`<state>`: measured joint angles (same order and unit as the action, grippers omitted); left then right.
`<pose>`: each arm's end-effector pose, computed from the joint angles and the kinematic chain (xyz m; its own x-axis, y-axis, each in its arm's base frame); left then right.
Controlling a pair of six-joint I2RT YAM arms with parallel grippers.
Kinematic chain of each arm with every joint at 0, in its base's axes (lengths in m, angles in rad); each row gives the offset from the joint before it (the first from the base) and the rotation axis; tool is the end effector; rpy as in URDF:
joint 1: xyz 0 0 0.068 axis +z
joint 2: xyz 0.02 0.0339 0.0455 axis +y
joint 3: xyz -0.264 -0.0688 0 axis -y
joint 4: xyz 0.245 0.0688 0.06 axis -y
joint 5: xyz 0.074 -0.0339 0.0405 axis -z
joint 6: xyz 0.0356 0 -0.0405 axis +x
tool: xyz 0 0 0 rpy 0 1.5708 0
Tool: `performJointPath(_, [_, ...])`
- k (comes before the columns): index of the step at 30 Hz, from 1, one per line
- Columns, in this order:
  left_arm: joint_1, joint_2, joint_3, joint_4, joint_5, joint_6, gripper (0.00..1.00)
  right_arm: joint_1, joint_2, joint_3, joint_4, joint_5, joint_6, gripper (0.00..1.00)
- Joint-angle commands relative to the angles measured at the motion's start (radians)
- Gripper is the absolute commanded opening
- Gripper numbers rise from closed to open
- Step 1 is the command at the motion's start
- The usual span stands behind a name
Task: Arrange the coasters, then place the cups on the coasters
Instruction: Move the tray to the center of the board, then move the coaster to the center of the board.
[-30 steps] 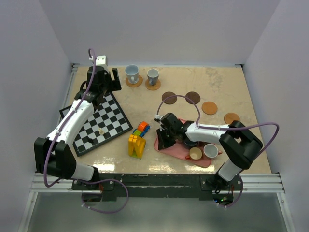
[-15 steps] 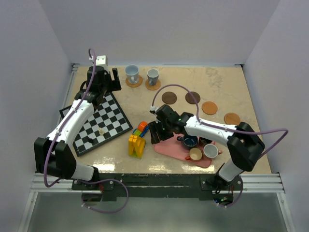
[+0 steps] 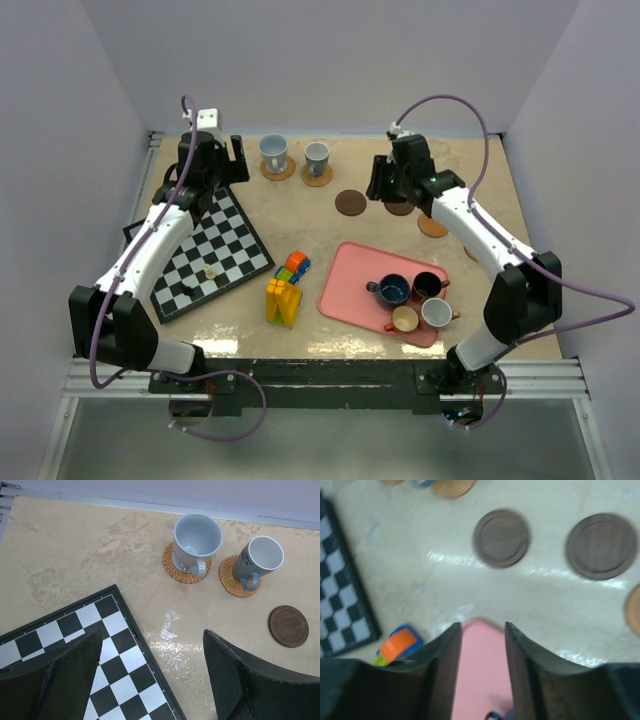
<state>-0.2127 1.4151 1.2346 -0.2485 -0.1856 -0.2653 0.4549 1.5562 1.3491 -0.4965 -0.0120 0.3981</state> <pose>0.3239 -0.0632 0.3440 -0.4038 -0.1764 -0.8977 -0.0647 0.9843 -0.1644 0.3159 0.1550 0.3149 -0.7092 0.0846 -0.6999 -0.1873 0.9345 0.3028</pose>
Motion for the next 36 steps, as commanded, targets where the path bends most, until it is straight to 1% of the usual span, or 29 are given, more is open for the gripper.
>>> performJointPath(1, [-0.005, -0.018, 0.046, 0.035, -0.011, 0.031, 0.86, -0.097, 0.134, 0.097, 0.045, 0.090, -0.044, 0.40])
performJointPath(3, [-0.005, -0.022, 0.046, 0.037, -0.009, 0.034, 0.86, -0.142, 0.194, 0.131, 0.065, 0.104, -0.050, 0.34])
performJointPath(7, [-0.005, -0.034, 0.043, 0.037, 0.000, 0.031, 0.86, -0.208, 0.295, 0.185, 0.099, 0.116, -0.077, 0.29])
performJointPath(12, [-0.005, -0.044, 0.037, 0.026, 0.003, 0.024, 0.86, -0.260, 0.398, 0.234, 0.142, 0.098, -0.130, 0.26])
performJointPath(19, [-0.005, -0.054, 0.034, 0.012, -0.008, 0.029, 0.86, -0.274, 0.511, 0.288, 0.168, 0.087, -0.163, 0.23])
performJointPath(25, [-0.005, -0.056, 0.029, 0.014, -0.009, 0.029, 0.86, -0.274, 0.509, 0.213, 0.199, 0.092, -0.168, 0.22])
performJointPath(36, [-0.005, -0.062, 0.011, 0.020, -0.002, 0.023, 0.86, -0.259, 0.443, 0.061, 0.219, 0.106, -0.128, 0.22])
